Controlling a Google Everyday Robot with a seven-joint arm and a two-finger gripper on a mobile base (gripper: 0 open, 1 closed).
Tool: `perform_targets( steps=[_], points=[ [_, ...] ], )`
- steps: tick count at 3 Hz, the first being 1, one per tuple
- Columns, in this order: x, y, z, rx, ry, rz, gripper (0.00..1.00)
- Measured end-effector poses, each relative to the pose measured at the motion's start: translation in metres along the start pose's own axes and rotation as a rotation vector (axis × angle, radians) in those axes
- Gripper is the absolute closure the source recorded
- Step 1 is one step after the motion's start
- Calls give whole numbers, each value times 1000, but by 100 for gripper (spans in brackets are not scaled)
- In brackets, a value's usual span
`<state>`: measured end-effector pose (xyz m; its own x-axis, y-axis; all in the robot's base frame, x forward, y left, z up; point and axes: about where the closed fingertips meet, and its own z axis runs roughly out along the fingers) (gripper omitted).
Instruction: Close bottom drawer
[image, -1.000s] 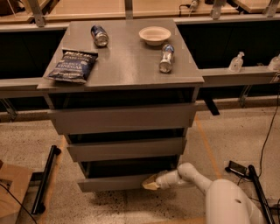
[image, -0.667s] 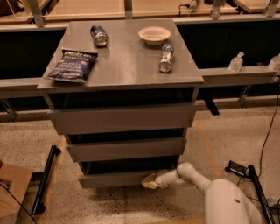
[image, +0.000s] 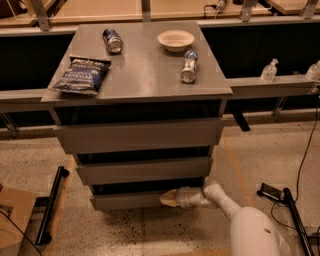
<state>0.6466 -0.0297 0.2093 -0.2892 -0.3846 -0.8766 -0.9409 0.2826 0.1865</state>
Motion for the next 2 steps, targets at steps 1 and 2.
perform_targets(
  steps=[1,2],
  points=[
    [-15,-16,-2,79,-71,-58,100],
    [-36,-52,-42,268,-83,-166,100]
  ],
)
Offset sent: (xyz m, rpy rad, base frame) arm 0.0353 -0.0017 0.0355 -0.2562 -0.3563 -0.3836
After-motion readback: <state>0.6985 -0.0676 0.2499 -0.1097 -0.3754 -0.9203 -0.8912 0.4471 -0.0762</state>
